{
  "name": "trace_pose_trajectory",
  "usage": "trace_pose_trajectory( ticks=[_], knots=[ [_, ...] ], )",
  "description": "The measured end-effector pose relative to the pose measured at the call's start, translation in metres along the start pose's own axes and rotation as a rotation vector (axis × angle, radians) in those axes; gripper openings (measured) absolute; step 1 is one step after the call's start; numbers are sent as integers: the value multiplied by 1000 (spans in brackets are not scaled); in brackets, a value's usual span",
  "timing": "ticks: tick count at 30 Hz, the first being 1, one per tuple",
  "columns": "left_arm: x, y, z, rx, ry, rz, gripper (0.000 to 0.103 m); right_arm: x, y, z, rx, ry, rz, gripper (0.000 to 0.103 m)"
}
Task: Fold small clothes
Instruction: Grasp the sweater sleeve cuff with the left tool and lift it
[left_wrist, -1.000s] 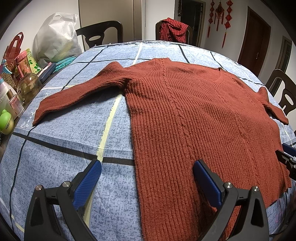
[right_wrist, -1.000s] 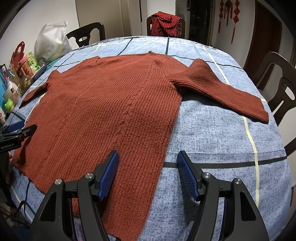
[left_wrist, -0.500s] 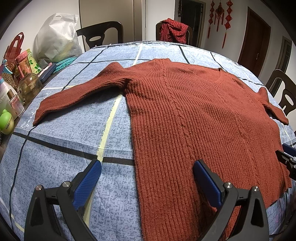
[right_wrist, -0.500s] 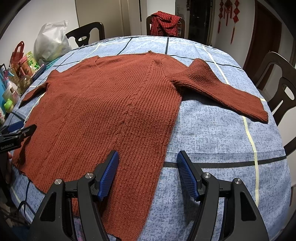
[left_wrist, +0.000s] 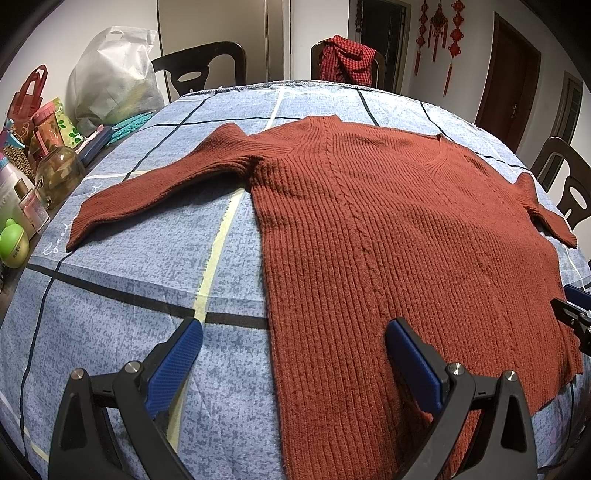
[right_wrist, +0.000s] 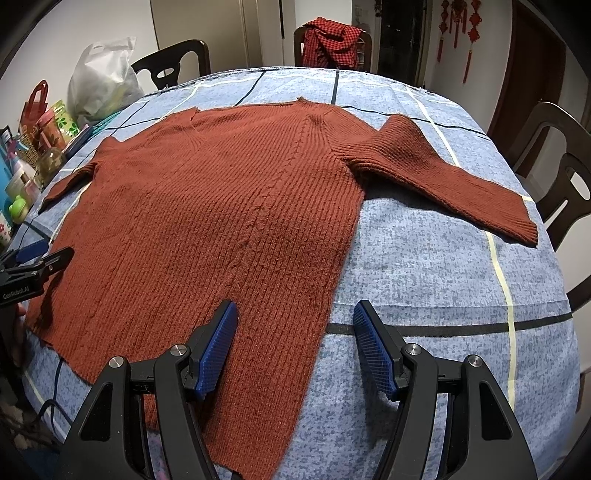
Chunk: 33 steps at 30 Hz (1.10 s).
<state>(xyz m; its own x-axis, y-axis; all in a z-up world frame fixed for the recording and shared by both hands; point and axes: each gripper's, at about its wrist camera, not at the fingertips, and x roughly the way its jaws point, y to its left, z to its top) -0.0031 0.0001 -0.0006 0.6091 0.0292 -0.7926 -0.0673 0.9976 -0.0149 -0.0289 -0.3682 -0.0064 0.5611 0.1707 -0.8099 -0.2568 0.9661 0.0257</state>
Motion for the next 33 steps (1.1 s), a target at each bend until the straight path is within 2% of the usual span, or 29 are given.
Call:
trace_pose_trajectory(
  ticks=[6,10,14,19,24,31,33],
  knots=[
    [-3,-2,4,20,7,15,99,-13,3,6,-17,-34,-7,66],
    [-13,3,11,17,-40,28,98,-22,8,18,-25,-77,23,66],
    [-14,22,23,-31,-73,42,98,-15,15,30,-50,-80,40,66],
    [-3,56,36,-116,-75,66,98,-2,22,39,-67,-71,63,66],
    [10,98,45,-256,-71,83,98,9,28,50,-78,-61,76,66],
    [21,152,44,-463,-96,35,97,15,34,61,-97,-64,93,66],
    [25,161,44,-505,-99,20,88,18,34,63,-98,-59,95,66]
  ],
)
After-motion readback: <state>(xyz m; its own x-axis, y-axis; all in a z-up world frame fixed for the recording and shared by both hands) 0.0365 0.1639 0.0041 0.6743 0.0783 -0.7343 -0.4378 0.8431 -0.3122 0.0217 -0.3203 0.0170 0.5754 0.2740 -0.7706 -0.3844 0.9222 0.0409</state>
